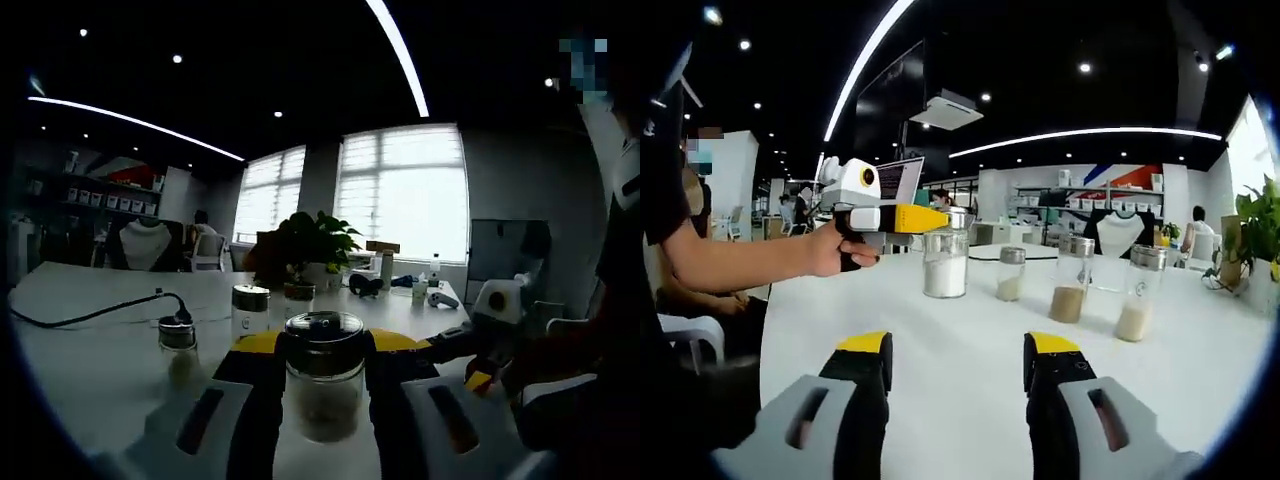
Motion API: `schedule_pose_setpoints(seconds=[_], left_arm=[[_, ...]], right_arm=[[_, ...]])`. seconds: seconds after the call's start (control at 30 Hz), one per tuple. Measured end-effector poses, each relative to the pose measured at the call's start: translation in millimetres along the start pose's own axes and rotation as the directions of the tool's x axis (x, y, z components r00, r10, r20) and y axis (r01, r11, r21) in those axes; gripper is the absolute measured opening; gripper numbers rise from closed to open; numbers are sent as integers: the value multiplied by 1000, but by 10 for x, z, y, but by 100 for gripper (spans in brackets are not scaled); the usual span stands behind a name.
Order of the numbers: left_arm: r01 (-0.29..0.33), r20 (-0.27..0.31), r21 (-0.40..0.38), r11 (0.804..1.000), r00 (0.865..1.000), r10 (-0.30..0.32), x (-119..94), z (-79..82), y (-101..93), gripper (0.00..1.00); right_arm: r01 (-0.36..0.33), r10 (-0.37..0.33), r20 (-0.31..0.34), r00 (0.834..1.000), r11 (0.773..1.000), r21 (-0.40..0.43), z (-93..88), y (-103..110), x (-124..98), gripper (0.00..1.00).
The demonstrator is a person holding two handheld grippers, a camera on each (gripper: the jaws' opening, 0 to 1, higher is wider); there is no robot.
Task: Rotate the seasoning bottle until the label or dispensing opening points toward the visible target arrow and the bottle remains upright within the marked orientation range
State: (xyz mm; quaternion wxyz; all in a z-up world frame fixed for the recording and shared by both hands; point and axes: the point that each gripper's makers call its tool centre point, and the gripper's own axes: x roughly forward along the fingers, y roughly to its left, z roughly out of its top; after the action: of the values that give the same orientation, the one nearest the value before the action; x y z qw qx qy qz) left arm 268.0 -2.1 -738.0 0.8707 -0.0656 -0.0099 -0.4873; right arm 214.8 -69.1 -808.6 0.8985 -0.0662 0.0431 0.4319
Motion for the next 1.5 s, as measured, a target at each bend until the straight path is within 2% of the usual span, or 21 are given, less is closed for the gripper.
schedule_pose_setpoints(seconds=[0.1, 0.23, 0.47, 0.67, 0.83, 0.93, 0.97, 1.1, 1.2, 1.23, 1.3, 1.33, 1.5], left_arm=[[74, -12, 21, 997, 997, -74, 7, -26, -174, 32], [156, -31, 22, 988, 987, -155, 7, -61, -350, 32], [233, -54, 28, 972, 972, -231, 1, -118, -532, 32], [296, -38, 0, 955, 955, -295, -8, -106, -656, 32], [369, -31, -33, 929, 928, -370, -30, -132, -803, 32], [381, -51, -31, 924, 923, -383, -18, -209, -846, 32], [377, -53, -27, 926, 924, -378, -5, -230, -848, 32], [314, -71, -21, 949, 947, -314, 47, -301, -775, 32], [235, -44, 17, 972, 971, -234, 121, -316, -742, 32], [173, -28, -3, 985, 985, -173, 149, -317, -702, 32], [113, -30, -11, 993, 993, -114, 159, -327, -660, 32], [86, -26, -16, 996, 996, -86, 163, -325, -637, 32], [-32, 15, -74, 997, 999, 34, 148, -316, -542, 32]], right_arm=[[-16, 16, -12, 1000, 999, -30, -3, 51, 55, 42], [-73, 73, -2, 997, 997, -19, 17, 164, 112, 42], [-160, 159, 39, 987, 987, 30, 97, 351, 180, 44], [-176, 175, 39, 984, 984, 25, 108, 405, 246, 46], [-196, 195, 50, 980, 980, 33, 95, 455, 287, 41], [-203, 196, 91, 976, 976, 75, 140, 451, 283, 32], [-209, 201, 100, 974, 974, 82, 155, 457, 278, 32], [-159, 154, 50, 987, 977, 143, 39, 390, 316, 31], [-109, 102, 45, 994, 976, 188, 6, 306, 330, 31], [-86, 79, 47, 996, 977, 194, 3, 269, 329, 31], [-50, 44, 35, 998, 983, 178, -11, 223, 335, 31], [-8, 5, 18, 1000, 988, 156, -24, 175, 339, 31], [61, -62, -1, 998, 992, 114, -22, 114, 362, 31]])
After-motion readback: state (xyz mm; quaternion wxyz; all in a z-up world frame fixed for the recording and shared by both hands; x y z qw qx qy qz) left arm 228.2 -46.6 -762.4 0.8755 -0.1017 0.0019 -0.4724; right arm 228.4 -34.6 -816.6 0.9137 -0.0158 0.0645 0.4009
